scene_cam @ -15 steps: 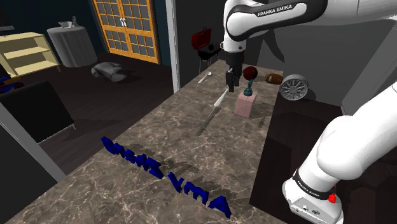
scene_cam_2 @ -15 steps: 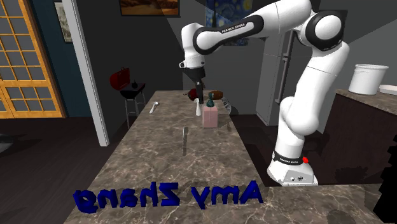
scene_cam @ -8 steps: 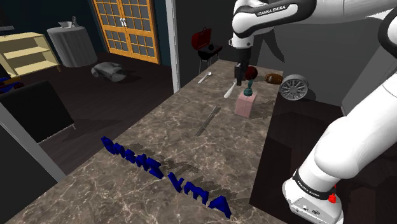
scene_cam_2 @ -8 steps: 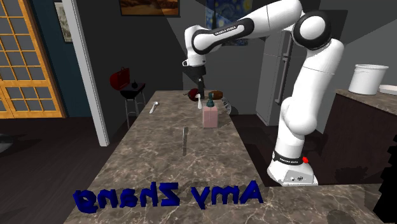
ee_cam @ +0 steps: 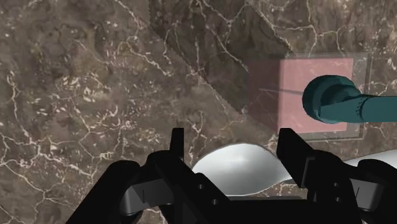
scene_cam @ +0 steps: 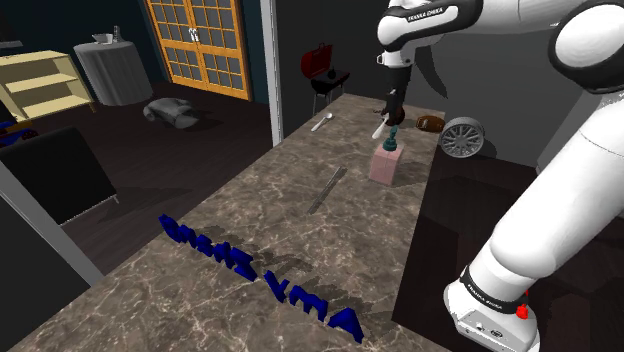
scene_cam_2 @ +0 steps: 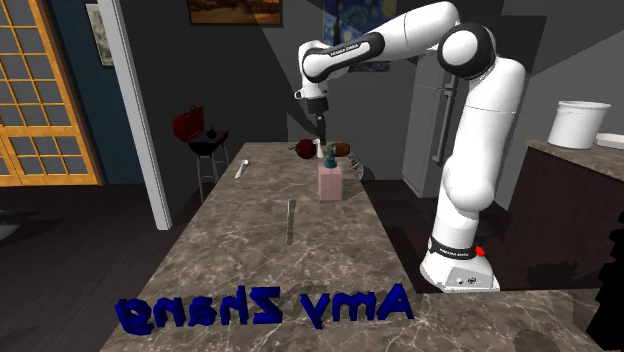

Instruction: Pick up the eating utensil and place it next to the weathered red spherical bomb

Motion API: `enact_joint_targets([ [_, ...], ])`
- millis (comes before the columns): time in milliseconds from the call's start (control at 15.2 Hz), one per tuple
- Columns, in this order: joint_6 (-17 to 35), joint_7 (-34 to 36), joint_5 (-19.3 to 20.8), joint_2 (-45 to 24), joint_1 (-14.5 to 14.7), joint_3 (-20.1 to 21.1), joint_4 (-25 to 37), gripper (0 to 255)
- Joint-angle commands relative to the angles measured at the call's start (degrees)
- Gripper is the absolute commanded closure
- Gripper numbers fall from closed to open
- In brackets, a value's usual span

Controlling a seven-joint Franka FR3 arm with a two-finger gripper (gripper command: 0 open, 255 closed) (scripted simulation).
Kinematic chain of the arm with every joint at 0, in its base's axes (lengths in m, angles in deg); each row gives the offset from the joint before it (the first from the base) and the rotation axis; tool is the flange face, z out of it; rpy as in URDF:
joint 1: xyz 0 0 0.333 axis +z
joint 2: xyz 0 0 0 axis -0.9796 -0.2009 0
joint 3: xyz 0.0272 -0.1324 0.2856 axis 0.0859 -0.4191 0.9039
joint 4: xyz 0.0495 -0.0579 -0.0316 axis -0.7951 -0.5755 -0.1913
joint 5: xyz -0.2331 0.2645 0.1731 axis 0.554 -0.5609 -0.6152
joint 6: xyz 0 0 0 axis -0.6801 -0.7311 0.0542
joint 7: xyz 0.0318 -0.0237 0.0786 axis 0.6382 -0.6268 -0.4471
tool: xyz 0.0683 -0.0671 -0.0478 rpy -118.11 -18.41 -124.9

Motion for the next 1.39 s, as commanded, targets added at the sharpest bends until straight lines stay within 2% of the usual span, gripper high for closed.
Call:
enact_joint_targets([
  [0,0.07,-3.26,-0.48,-3.49,-1.32,-1.64,3.53,255],
  [396,-1.37,-11.77,-2.7,-12.52,-5.73,-5.22,14.08,255],
  [792,-4.79,-19.82,-6.53,-23.81,-11.79,-7.43,28.55,255],
  [1056,-9.05,-24.42,-9.68,-33.14,-17.33,-7.87,42.02,255],
  [1254,-14.55,-27.11,-12.39,-42.37,-22.91,-7.49,56.89,255],
  [1320,-15.6,-27.37,-12.76,-43.92,-23.86,-7.31,59.57,255],
])
